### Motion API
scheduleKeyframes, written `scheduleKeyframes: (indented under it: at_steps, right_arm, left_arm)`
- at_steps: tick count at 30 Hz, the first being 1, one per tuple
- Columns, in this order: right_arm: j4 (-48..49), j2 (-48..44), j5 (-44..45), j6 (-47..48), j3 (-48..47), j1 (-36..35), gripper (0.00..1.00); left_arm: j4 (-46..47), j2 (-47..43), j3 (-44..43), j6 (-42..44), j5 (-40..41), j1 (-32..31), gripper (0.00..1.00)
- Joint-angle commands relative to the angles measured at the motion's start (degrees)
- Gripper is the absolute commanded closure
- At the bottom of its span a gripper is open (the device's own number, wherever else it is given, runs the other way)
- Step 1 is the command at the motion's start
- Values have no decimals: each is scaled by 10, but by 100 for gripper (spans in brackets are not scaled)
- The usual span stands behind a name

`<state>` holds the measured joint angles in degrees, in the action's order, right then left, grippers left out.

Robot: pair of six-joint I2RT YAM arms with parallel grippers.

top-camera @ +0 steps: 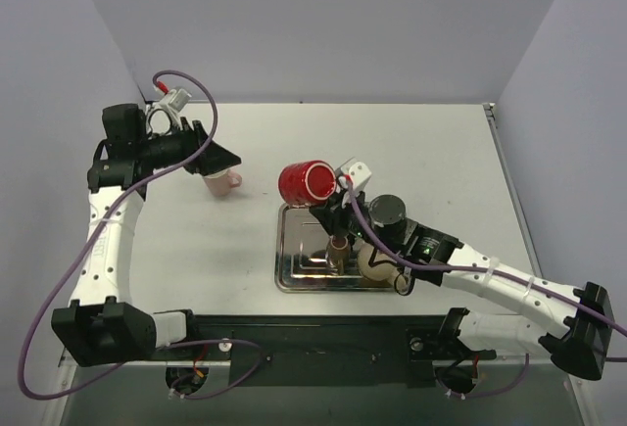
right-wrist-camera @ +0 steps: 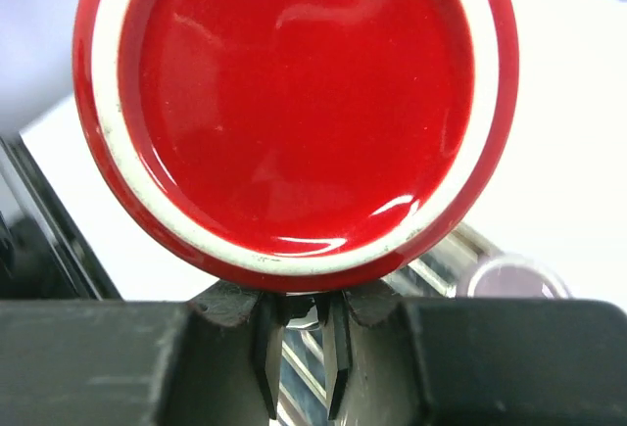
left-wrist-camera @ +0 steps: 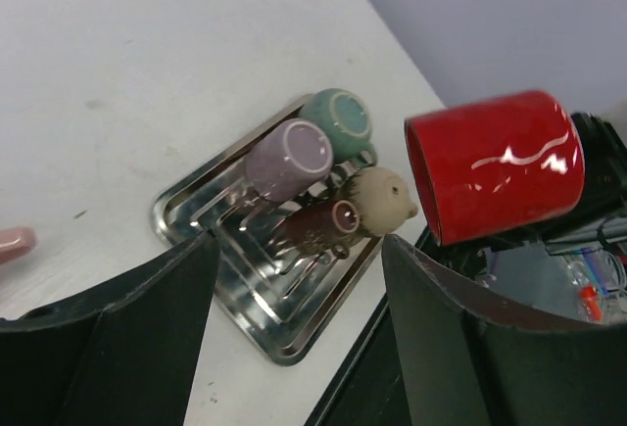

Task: Turn the mug right side up

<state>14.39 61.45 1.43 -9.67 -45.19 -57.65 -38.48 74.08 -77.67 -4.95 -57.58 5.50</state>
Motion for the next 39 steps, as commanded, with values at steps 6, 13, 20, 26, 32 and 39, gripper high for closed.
scheduleKeyframes:
  at_steps: [6,13,20,26,32,39]
  right_arm:
    - [222,41,-10,-66,-104,3,100]
    - [234,91,-63,-90,-142,2,100]
    - [216,142,-125,-121,-184,12,100]
    - [157,143,-91,-133,-152,46,72]
    - [30,155,-39,-119,-134,57,34]
    - [-53,112,28,-103,-79,61,33]
  left_arm:
    - [398,-96,115,-349,-105,-111,19]
    - [447,-90,120,-389,-104,-127,19]
    - [504,-84,142,-454,-110,-147,100]
    - [308,-90,112,-330,-46,-99,100]
    - [72,-60,67,-43,179,-101,100]
    - [-24,-19,117,156,449,-157,100]
